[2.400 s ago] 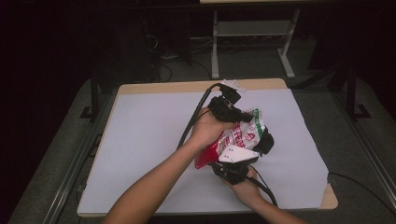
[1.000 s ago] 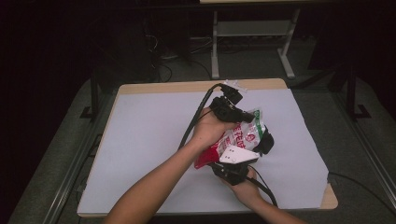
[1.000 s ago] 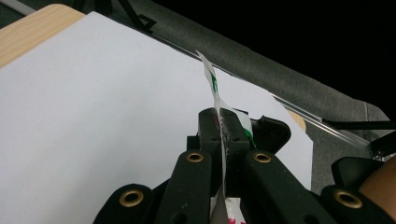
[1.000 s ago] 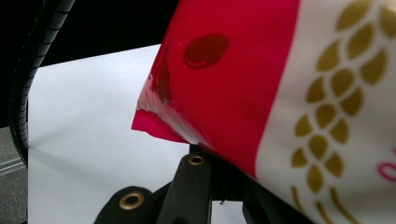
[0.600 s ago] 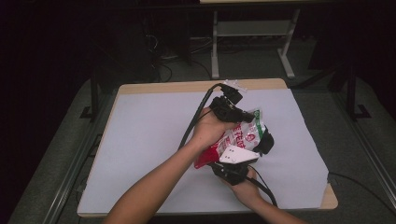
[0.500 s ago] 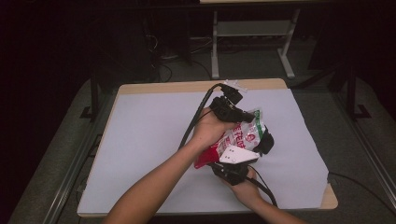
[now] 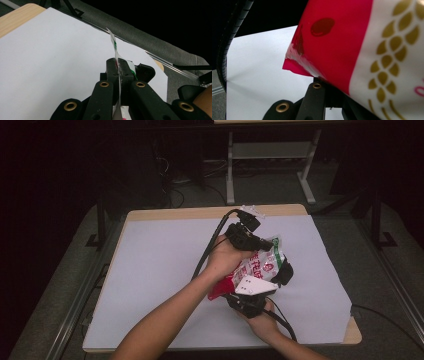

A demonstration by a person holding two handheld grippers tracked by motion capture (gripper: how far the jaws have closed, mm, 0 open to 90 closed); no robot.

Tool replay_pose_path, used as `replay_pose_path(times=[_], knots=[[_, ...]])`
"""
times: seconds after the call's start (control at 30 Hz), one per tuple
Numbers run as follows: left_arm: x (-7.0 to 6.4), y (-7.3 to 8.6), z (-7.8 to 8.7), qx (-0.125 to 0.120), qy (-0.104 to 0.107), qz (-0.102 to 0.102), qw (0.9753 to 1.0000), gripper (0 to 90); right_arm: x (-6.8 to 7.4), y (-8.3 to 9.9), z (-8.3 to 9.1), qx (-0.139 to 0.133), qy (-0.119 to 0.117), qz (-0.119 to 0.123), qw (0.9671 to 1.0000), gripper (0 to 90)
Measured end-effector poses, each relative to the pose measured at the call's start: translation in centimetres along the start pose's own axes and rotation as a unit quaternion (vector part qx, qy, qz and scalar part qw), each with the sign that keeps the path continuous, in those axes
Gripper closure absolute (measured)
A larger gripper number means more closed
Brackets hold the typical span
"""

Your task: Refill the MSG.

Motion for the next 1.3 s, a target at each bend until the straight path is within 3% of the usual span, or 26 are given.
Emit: replay_pose_path(times=[1.3], knots=[[-0.11, -0.05, -0.36, 0.009, -0.01, -0.001, 0.9999, 90.0, 0.13, -0.24, -0.13, -0.008, -0.011, -0.008, 0.9999, 90.0]])
Point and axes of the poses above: each handheld gripper's, and its own axes: z roughly backward along the jaws, y roughly out of its underside, x roughly to its left, the point moved 8 cm from there along -z, roughly forward along the jaws, and after that the axes turned 13 degrees about x, right-handed, at the moved point
